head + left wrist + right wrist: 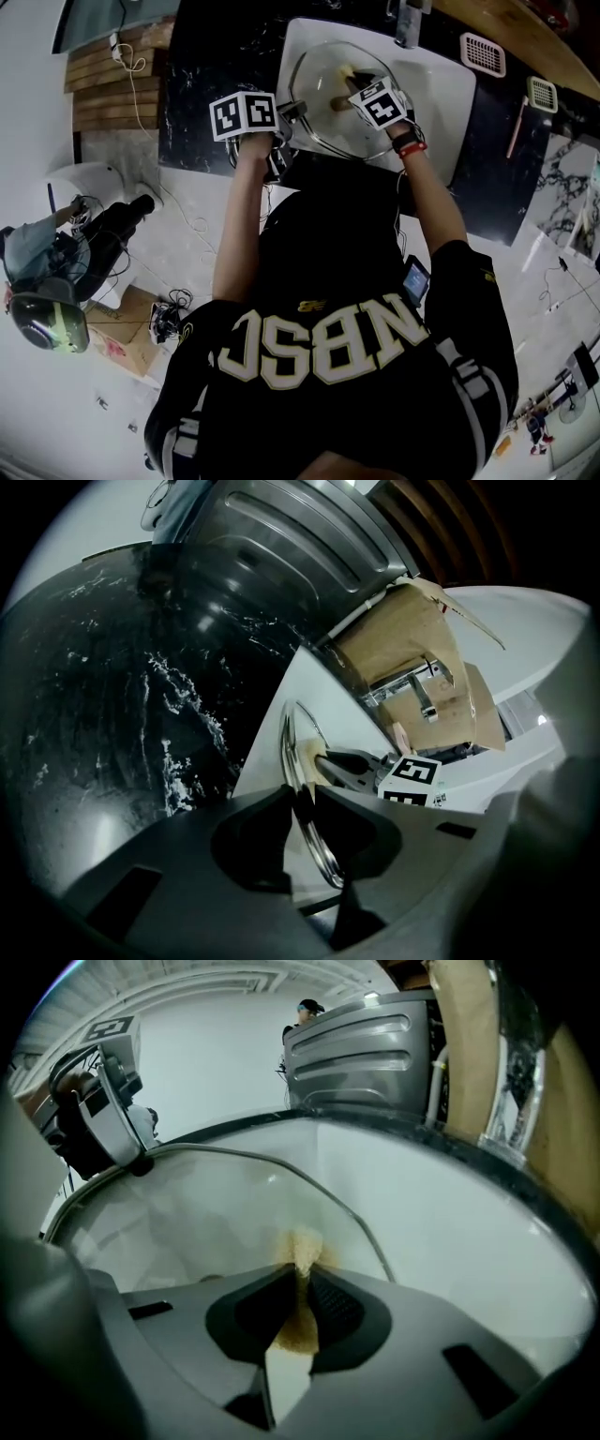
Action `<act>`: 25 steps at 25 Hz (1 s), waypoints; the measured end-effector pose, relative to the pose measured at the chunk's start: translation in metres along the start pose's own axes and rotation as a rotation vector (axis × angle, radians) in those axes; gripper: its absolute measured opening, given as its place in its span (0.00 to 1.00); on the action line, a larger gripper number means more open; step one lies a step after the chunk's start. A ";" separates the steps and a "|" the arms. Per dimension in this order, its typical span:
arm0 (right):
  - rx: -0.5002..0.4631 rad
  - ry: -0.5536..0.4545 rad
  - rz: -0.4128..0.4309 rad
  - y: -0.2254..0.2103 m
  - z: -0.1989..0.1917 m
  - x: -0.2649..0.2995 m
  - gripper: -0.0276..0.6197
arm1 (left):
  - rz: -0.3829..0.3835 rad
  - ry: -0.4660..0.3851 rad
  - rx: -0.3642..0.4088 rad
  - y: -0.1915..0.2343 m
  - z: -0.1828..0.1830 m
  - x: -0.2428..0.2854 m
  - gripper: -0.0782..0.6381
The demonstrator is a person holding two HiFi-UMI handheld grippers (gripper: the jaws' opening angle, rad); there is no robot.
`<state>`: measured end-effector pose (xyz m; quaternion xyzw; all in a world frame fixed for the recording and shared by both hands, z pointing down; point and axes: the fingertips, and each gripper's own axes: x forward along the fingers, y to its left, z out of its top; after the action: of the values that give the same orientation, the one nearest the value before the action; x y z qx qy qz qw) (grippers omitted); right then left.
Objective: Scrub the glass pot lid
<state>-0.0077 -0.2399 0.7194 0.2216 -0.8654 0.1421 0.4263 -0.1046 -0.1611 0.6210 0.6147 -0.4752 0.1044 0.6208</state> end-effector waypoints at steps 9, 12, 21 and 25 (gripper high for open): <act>-0.028 0.165 -0.080 -0.021 -0.052 -0.020 0.13 | -0.005 -0.003 0.011 0.001 0.000 -0.002 0.23; -0.049 0.252 -0.080 -0.014 -0.067 -0.034 0.12 | -0.011 0.007 0.017 -0.001 -0.003 -0.001 0.23; -0.021 0.288 0.020 0.025 -0.065 -0.056 0.12 | -0.014 -0.003 0.037 0.000 0.002 -0.001 0.23; 0.027 0.205 0.124 0.049 -0.055 -0.066 0.12 | -0.004 0.003 0.068 -0.001 0.000 0.000 0.23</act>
<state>0.0398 -0.1562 0.6964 0.1577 -0.8273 0.2015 0.5001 -0.1046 -0.1614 0.6202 0.6363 -0.4693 0.1202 0.6003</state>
